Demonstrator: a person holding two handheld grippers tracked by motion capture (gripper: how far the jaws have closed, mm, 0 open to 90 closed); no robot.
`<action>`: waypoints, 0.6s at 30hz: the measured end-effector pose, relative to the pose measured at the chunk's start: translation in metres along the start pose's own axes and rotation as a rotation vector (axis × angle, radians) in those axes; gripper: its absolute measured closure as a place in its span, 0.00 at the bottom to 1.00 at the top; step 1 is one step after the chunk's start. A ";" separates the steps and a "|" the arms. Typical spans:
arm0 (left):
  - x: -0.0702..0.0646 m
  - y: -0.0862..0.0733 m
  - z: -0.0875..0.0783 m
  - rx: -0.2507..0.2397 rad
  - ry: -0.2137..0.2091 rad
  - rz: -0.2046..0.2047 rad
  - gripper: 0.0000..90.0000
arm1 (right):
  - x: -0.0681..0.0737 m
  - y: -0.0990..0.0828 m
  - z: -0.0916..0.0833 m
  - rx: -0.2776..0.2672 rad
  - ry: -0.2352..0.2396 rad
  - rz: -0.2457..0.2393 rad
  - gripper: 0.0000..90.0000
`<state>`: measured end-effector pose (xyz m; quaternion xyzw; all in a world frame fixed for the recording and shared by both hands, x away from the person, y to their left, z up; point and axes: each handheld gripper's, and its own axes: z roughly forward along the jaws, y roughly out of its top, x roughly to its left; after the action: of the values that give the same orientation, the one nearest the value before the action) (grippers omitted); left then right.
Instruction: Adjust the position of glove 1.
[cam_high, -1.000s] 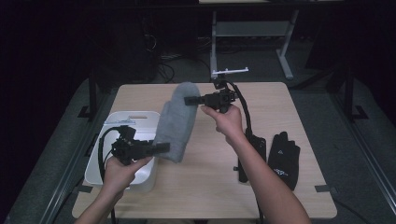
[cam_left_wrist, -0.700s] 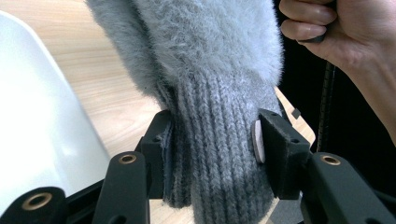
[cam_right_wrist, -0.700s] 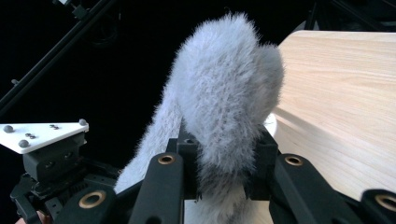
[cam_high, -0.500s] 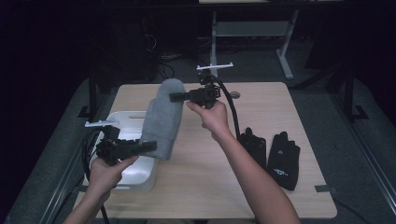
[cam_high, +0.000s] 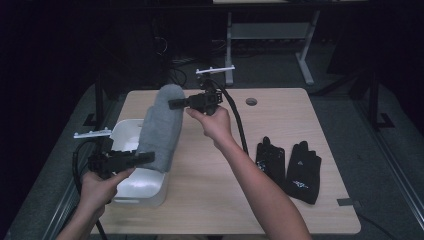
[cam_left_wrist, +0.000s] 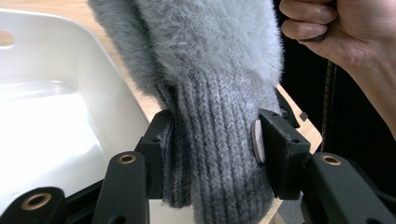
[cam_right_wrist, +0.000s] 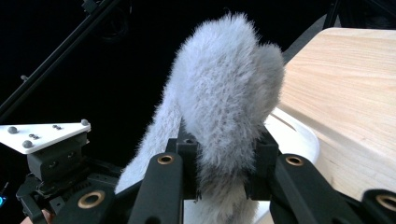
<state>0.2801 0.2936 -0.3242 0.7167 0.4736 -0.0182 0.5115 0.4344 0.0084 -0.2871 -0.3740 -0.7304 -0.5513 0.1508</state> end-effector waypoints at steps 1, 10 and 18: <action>0.001 0.000 -0.001 -0.002 0.002 -0.002 0.56 | 0.000 0.000 0.001 0.003 0.000 0.007 0.80; 0.011 -0.005 -0.012 -0.005 0.016 -0.019 0.56 | 0.002 0.001 0.018 0.019 0.016 0.028 0.80; 0.021 -0.009 -0.022 -0.004 0.035 -0.040 0.56 | 0.003 0.001 0.037 0.032 0.023 0.032 0.80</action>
<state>0.2753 0.3244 -0.3309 0.7063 0.4969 -0.0149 0.5041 0.4402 0.0439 -0.2980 -0.3766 -0.7312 -0.5415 0.1741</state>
